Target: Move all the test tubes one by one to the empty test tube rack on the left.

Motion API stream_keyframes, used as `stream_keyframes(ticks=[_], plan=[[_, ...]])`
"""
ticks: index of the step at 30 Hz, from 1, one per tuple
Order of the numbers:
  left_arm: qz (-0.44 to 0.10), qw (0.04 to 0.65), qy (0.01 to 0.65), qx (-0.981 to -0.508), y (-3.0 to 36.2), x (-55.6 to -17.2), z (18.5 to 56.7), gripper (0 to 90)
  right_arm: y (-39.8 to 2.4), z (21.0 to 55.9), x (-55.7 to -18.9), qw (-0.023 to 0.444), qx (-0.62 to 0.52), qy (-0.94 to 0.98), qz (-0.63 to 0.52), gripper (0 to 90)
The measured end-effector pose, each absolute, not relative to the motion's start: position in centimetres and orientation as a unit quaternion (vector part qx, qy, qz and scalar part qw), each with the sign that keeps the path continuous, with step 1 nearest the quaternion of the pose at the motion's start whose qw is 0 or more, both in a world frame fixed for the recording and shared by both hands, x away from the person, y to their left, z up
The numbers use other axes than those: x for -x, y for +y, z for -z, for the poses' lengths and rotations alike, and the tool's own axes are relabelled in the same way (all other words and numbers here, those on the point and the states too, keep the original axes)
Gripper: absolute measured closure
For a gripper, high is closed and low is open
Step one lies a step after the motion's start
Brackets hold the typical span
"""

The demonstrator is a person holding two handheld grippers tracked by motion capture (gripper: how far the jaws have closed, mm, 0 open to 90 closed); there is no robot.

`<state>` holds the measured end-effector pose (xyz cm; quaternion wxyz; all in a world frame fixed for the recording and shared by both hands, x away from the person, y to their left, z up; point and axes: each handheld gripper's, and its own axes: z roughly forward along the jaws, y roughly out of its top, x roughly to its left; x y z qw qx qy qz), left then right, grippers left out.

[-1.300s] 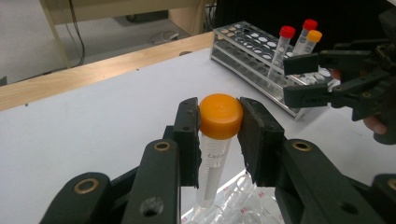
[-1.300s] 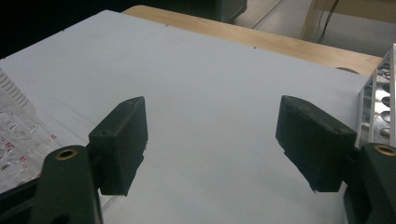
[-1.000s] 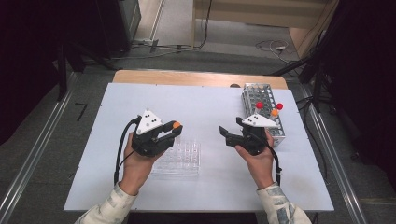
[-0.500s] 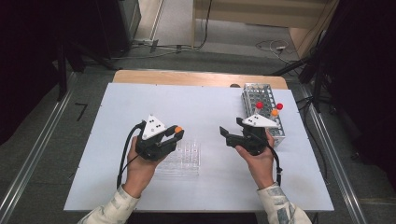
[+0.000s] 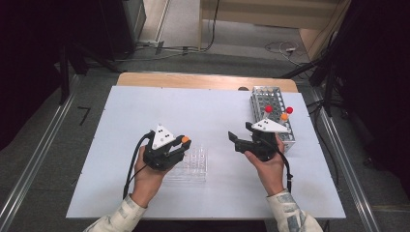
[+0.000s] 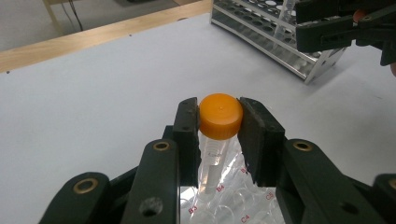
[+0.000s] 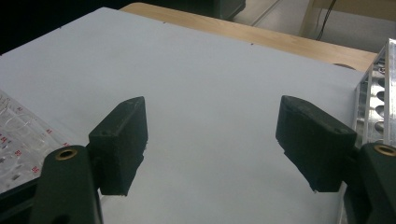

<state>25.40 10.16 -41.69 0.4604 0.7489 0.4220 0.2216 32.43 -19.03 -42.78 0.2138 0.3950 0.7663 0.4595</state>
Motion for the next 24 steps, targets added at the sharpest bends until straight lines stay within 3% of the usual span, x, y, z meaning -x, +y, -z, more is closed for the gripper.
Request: stream_keyframes(ticks=[11, 24], plan=[[-0.211, 0.47, 0.426, -0.744, 10.5, -25.5, 41.6, 62.8, -19.1, 42.8, -32.4, 0.214, -0.395, 0.766, -0.459, 23.9], [-0.222, 0.47, 0.45, -0.726, 11.3, -26.0, 41.4, 26.2, -20.8, 42.4, -31.8, 0.224, -0.401, 0.759, -0.461, 23.5]])
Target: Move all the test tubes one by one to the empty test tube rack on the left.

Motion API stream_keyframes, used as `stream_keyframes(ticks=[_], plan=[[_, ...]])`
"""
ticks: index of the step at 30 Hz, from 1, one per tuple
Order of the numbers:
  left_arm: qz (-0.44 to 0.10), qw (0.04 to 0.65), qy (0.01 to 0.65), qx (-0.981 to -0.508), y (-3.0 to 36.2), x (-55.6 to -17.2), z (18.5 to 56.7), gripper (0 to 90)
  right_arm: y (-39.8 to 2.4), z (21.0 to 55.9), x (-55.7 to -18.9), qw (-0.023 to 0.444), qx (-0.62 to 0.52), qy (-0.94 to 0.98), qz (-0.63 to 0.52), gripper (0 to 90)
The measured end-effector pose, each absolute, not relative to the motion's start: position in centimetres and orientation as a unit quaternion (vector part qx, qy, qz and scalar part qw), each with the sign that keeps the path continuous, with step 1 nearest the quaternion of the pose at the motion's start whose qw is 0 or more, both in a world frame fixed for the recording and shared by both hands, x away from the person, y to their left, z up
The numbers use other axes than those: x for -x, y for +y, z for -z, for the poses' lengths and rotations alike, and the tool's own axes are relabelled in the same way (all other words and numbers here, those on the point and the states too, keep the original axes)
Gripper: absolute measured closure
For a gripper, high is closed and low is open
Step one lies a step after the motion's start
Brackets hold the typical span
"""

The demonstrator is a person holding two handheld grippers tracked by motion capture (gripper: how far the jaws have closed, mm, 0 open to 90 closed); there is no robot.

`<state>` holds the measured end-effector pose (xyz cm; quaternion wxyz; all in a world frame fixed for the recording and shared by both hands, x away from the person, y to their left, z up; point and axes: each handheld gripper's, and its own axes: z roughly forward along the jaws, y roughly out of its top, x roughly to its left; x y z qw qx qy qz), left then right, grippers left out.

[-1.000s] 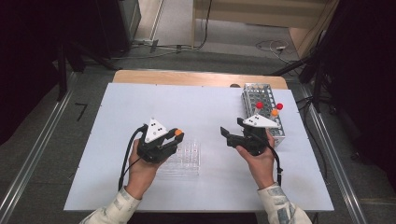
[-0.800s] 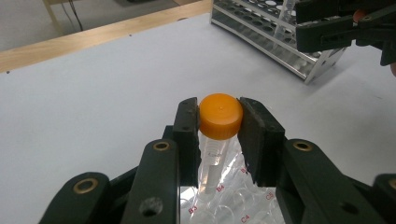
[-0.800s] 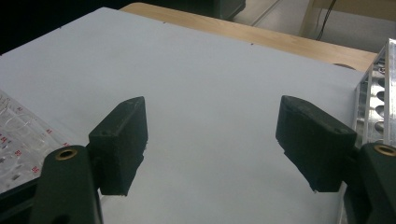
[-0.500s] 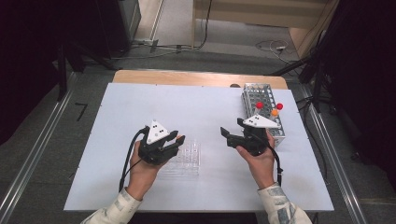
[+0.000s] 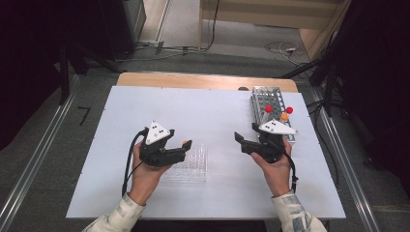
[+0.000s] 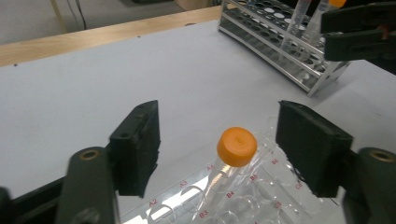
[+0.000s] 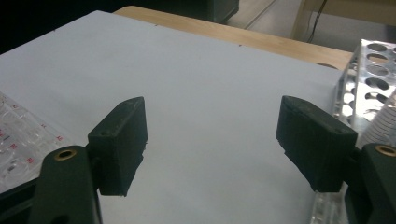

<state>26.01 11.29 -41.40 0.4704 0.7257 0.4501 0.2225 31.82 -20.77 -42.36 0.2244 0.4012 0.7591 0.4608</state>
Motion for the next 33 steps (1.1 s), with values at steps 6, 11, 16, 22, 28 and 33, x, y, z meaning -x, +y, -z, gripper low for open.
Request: stream_keyframes(ticks=[6, 11, 16, 22, 28, 33], plan=[[-0.23, 0.478, 0.459, -0.713, 11.7, -26.2, 41.3, 17.9, -23.0, 42.1, -31.3, 0.246, -0.414, 0.75, -0.454, 20.2], [-0.23, 0.482, 0.464, -0.707, 12.0, -26.2, 41.2, 17.6, -24.8, 41.8, -31.0, 0.261, -0.428, 0.742, -0.445, 17.8], [-0.23, 0.488, 0.464, -0.703, 12.3, -26.2, 41.0, 17.6, -26.3, 41.7, -30.9, 0.279, -0.443, 0.733, -0.435, 15.1], [-0.231, 0.489, 0.467, -0.7, 12.5, -26.2, 40.9, 17.7, -28.0, 41.9, -31.7, 0.293, -0.468, 0.717, -0.426, 15.2], [-0.231, 0.491, 0.468, -0.697, 12.6, -26.2, 40.9, 17.7, -28.9, 42.5, -32.7, 0.304, -0.484, 0.701, -0.427, 21.1], [-0.231, 0.49, 0.469, -0.697, 12.6, -26.2, 40.9, 17.8, -29.2, 43.1, -33.7, 0.311, -0.495, 0.695, -0.419, 27.6]])
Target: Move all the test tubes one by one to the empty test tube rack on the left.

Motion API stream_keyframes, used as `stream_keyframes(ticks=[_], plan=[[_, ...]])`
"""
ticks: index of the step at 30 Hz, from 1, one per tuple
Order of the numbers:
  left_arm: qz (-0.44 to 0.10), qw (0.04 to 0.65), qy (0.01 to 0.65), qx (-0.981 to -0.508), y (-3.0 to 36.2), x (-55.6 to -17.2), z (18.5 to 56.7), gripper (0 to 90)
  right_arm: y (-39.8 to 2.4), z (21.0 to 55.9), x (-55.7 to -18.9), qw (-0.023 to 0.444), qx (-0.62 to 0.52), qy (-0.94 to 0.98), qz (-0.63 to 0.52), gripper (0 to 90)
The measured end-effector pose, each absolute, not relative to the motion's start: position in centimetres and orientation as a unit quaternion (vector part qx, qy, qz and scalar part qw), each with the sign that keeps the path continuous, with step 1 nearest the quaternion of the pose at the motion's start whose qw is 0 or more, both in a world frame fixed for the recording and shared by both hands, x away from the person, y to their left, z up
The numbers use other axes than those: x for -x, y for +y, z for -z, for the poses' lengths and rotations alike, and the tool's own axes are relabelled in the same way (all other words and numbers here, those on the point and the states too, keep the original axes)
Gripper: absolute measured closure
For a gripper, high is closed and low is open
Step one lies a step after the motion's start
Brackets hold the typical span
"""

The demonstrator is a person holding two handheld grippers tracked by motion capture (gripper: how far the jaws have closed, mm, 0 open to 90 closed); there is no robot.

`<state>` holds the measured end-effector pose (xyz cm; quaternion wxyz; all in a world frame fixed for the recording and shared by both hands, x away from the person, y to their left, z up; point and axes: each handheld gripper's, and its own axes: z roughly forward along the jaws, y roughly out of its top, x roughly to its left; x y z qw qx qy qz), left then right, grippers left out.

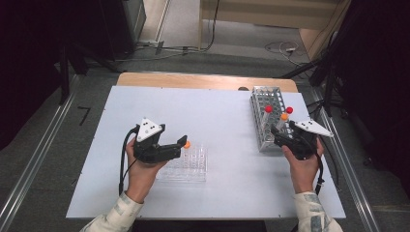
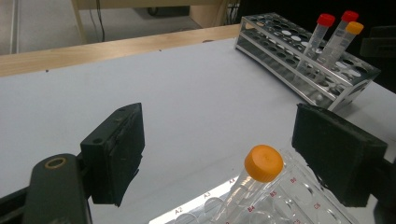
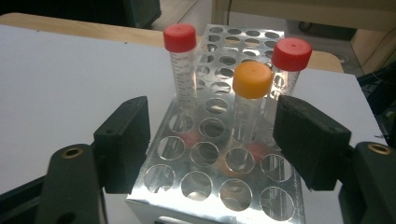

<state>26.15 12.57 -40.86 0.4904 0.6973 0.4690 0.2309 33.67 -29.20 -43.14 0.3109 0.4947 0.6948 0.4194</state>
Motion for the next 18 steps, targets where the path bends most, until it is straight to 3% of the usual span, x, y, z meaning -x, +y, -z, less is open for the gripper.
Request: stream_keyframes(ticks=[18], plan=[[-0.23, 0.492, 0.466, -0.699, 12.5, -26.1, 40.9, 18.2, -29.9, 44.7, -36.1, 0.319, -0.516, 0.685, -0.404, 61.9]])
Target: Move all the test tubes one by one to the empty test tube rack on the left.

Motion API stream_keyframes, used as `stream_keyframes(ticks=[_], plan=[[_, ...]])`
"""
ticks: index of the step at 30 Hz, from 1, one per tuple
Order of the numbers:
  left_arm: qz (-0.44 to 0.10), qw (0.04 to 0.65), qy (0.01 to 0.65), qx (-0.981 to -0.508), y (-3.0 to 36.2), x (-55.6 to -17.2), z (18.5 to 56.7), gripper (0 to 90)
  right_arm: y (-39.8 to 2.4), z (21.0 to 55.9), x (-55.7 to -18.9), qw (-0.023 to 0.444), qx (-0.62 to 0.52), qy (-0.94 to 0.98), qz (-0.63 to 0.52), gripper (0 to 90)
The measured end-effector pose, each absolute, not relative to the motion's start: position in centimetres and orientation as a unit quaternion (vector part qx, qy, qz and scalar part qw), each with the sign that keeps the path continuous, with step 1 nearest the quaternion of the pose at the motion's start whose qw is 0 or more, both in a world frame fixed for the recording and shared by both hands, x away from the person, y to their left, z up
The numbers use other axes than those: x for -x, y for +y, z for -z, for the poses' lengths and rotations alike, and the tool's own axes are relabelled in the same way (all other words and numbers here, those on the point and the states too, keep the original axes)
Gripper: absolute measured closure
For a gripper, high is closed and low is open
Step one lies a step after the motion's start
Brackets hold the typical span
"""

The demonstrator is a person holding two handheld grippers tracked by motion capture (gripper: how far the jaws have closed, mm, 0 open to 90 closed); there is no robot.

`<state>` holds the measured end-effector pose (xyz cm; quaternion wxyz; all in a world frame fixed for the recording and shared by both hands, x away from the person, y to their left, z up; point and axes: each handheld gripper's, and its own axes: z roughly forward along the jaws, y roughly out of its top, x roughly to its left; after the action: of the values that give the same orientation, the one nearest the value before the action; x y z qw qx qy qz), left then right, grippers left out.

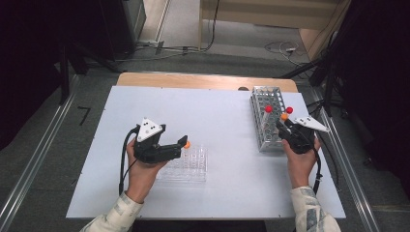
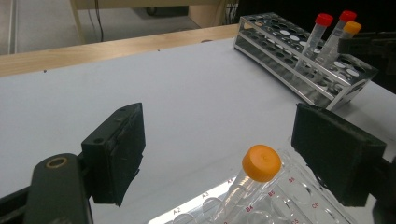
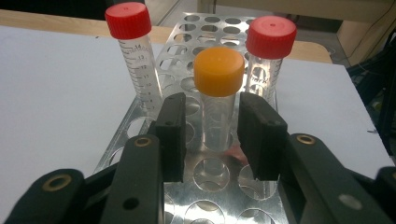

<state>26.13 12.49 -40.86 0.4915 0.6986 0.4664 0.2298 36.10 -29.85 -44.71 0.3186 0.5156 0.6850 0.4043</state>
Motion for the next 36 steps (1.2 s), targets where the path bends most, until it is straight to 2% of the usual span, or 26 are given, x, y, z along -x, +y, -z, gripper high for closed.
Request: stream_keyframes(ticks=[7, 18, 36], plan=[[-0.23, 0.491, 0.466, -0.699, 12.4, -26.1, 40.9, 18.2, -29.8, 44.9, -36.3, 0.323, -0.517, 0.685, -0.399, 70.2], [-0.229, 0.49, 0.465, -0.701, 12.4, -26.1, 40.9, 18.2, -29.8, 45.0, -36.3, 0.33, -0.515, 0.685, -0.396, 72.0], [-0.23, 0.491, 0.466, -0.7, 12.5, -26.1, 40.8, 18.3, -30.0, 40.2, -33.9, 0.364, -0.487, 0.656, -0.448, 72.2]])
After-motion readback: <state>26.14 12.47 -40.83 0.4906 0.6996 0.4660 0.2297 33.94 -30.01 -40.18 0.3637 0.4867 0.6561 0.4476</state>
